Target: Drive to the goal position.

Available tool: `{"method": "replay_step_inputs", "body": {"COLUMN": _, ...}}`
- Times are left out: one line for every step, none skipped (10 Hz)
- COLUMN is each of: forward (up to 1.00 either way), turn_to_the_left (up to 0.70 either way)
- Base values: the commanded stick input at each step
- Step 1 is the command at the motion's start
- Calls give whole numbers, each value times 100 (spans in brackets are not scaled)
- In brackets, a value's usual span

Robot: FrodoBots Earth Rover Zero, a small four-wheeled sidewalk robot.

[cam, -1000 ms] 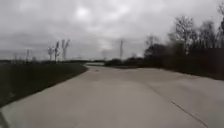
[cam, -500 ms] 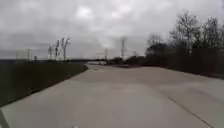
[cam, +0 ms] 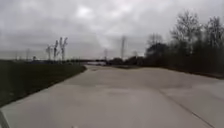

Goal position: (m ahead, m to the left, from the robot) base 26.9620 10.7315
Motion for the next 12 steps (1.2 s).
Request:
{"method": "replay_step_inputs", "body": {"forward": 100, "turn_to_the_left": 0}}
{"method": "replay_step_inputs", "body": {"forward": 100, "turn_to_the_left": 0}}
{"method": "replay_step_inputs", "body": {"forward": 100, "turn_to_the_left": 0}}
{"method": "replay_step_inputs", "body": {"forward": 100, "turn_to_the_left": 0}}
{"method": "replay_step_inputs", "body": {"forward": 100, "turn_to_the_left": 0}}
{"method": "replay_step_inputs", "body": {"forward": 100, "turn_to_the_left": 0}}
{"method": "replay_step_inputs", "body": {"forward": 100, "turn_to_the_left": 0}}
{"method": "replay_step_inputs", "body": {"forward": 100, "turn_to_the_left": 0}}
{"method": "replay_step_inputs", "body": {"forward": 100, "turn_to_the_left": 0}}
{"method": "replay_step_inputs", "body": {"forward": 100, "turn_to_the_left": 0}}
{"method": "replay_step_inputs", "body": {"forward": 100, "turn_to_the_left": 0}}
{"method": "replay_step_inputs", "body": {"forward": 100, "turn_to_the_left": 0}}
